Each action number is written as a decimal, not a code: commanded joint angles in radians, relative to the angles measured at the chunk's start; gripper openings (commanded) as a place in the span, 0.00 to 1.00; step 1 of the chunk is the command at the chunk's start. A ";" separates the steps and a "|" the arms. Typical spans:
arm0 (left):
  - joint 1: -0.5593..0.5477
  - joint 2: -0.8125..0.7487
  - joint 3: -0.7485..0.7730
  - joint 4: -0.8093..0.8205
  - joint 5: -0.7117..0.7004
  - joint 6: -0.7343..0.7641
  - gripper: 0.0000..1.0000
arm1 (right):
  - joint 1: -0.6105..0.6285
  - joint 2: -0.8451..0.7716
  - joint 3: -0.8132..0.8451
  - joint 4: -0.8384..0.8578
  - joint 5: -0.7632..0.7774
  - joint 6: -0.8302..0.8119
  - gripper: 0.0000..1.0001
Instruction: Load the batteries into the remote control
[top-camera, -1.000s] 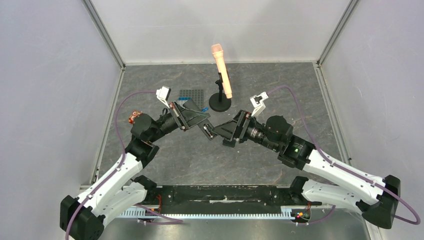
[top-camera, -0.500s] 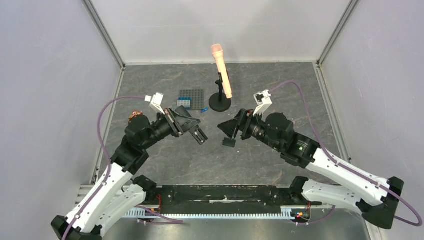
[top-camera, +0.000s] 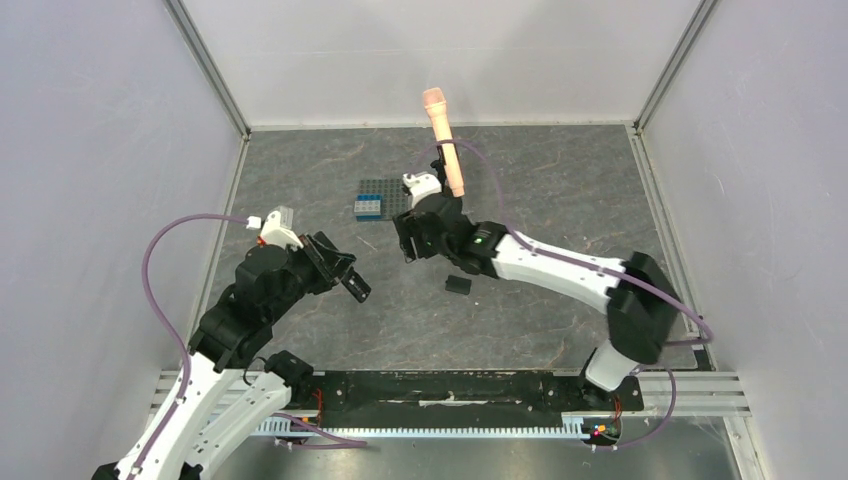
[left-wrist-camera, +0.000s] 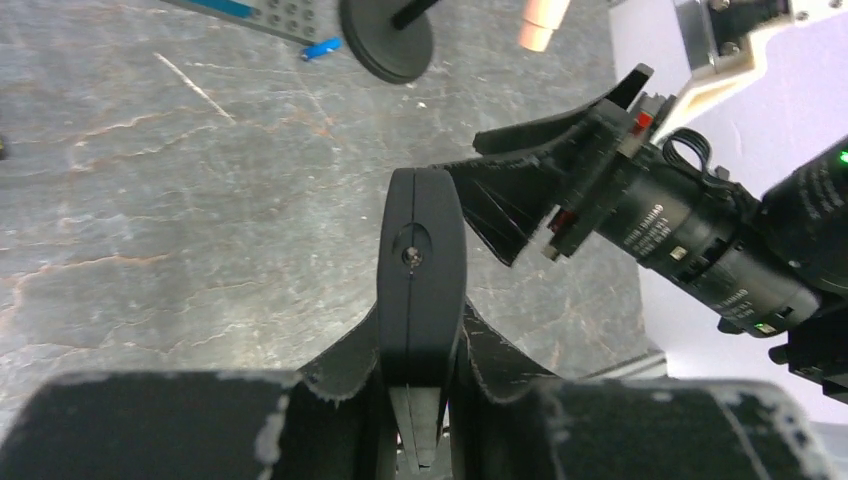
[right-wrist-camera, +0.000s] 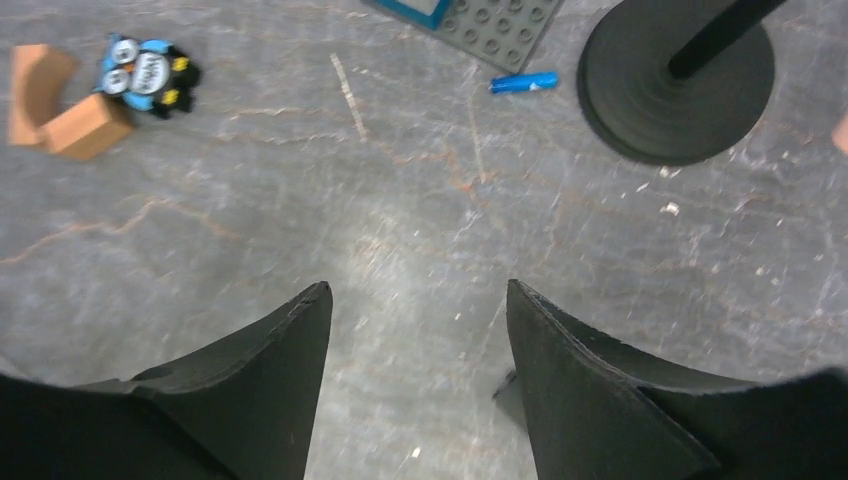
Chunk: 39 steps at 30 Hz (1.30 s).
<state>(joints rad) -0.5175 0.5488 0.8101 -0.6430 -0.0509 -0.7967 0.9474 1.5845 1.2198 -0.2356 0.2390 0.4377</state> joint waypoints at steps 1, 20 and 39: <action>0.004 -0.008 0.051 -0.071 -0.113 0.030 0.02 | 0.006 0.154 0.152 -0.003 0.162 -0.063 0.68; 0.006 0.091 0.080 -0.066 -0.061 0.055 0.02 | -0.133 0.675 0.553 -0.011 0.010 -0.428 0.80; 0.009 0.134 0.069 -0.053 -0.056 0.068 0.02 | -0.205 0.798 0.640 -0.054 -0.307 -0.594 0.85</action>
<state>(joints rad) -0.5163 0.6865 0.8574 -0.7273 -0.1028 -0.7605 0.7540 2.3394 1.8229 -0.2588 -0.0147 -0.1471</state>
